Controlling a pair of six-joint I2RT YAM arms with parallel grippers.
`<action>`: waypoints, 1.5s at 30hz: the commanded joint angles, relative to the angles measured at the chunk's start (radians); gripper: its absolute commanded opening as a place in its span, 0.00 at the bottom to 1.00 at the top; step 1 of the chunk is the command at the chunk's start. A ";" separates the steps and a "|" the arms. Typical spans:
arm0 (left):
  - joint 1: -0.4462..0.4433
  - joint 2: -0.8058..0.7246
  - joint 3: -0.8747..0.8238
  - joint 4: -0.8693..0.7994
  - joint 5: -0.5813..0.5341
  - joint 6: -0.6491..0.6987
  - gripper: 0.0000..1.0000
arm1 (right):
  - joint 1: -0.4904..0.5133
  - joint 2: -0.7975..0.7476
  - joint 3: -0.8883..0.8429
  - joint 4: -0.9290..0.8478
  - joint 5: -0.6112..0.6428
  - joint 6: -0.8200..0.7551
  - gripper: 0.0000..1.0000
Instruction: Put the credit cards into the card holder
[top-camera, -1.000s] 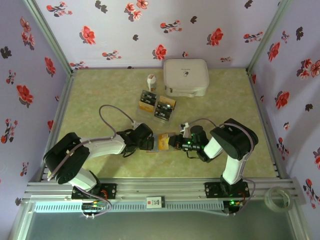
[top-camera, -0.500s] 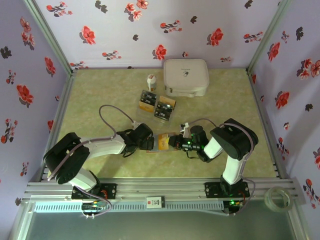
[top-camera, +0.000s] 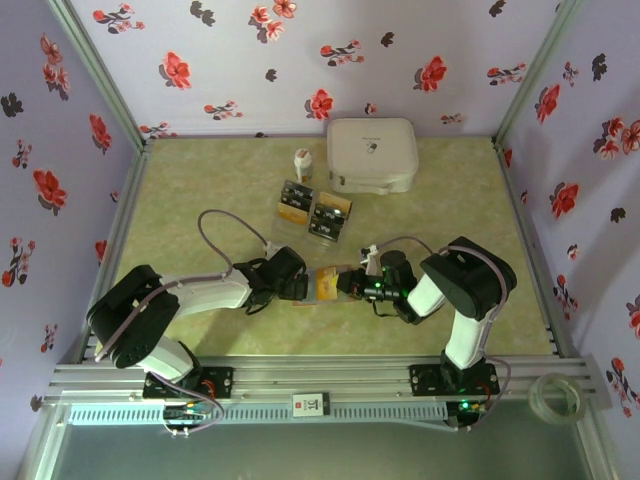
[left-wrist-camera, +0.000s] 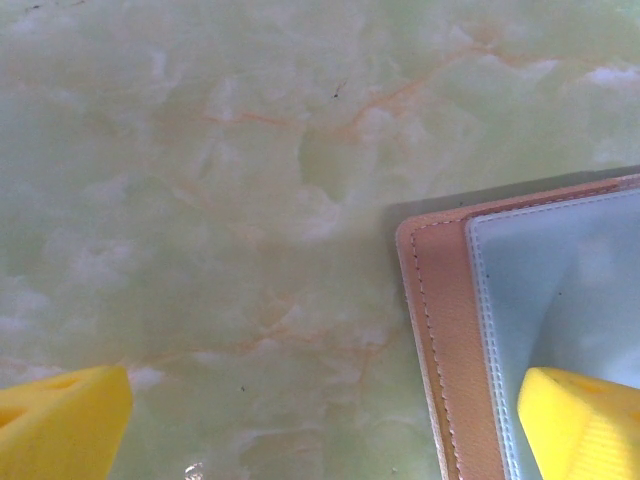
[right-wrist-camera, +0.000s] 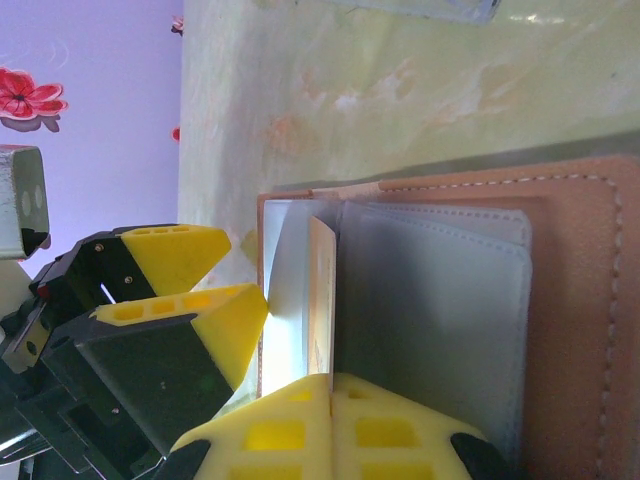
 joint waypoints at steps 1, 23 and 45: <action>0.004 -0.009 -0.022 -0.018 -0.004 -0.011 1.00 | 0.002 0.031 -0.014 -0.132 0.023 -0.004 0.00; 0.005 -0.011 -0.024 -0.016 -0.004 -0.012 1.00 | 0.003 -0.048 -0.015 -0.250 0.054 -0.018 0.00; 0.005 -0.006 -0.023 -0.012 -0.004 -0.014 1.00 | 0.014 -0.023 0.016 -0.258 0.029 -0.024 0.00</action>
